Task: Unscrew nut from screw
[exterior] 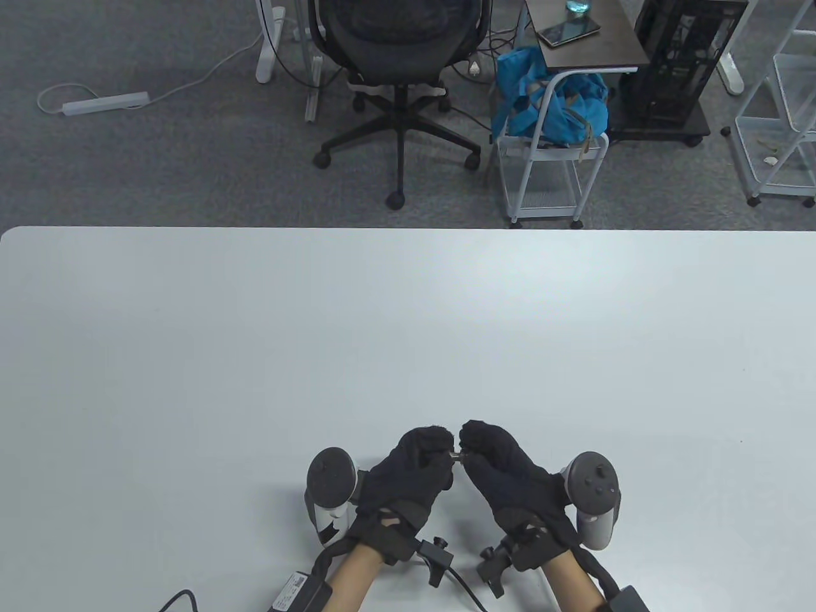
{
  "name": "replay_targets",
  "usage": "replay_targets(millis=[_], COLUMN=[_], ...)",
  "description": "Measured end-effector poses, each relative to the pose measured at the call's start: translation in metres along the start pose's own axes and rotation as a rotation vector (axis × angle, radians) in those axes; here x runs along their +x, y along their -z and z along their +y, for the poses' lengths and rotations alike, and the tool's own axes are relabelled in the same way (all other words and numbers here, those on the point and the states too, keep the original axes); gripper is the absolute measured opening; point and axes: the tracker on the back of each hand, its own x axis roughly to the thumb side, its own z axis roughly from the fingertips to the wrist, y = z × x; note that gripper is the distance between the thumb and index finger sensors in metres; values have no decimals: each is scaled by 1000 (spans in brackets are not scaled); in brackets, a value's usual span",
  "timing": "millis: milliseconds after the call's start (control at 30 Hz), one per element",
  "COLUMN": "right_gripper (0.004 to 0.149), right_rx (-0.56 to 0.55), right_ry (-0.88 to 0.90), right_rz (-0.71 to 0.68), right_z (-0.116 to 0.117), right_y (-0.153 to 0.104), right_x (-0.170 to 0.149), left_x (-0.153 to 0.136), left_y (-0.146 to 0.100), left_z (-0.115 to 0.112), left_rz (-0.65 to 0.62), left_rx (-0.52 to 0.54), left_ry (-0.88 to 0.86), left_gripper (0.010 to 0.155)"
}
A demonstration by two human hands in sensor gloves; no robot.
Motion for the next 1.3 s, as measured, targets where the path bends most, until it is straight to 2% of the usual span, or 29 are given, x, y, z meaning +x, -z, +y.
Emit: replay_targets(millis=[133, 300, 567, 667, 867, 1033, 1300], right_gripper=[67, 56, 49, 57, 68, 56, 51], right_rx=[-14, 7, 45, 36, -19, 10, 18], right_ry=[-52, -40, -26, 22, -38, -45, -47], right_rz=[76, 72, -14, -6, 87, 83, -14], right_z=[0, 3, 1, 1, -1, 3, 1], right_y=[-1, 0, 1, 1, -1, 0, 1], right_x=[-5, -4, 6, 3, -6, -4, 5], left_x=[0, 0, 0, 0, 0, 1, -1], left_y=[0, 1, 1, 0, 1, 1, 1], left_z=[-1, -1, 0, 0, -1, -2, -1], left_rz=[-9, -15, 4, 5, -10, -13, 5], left_rx=[-6, -13, 5, 5, -10, -14, -6], left_ry=[9, 28, -1, -1, 13, 20, 9], left_gripper=[47, 47, 47, 47, 47, 47, 49])
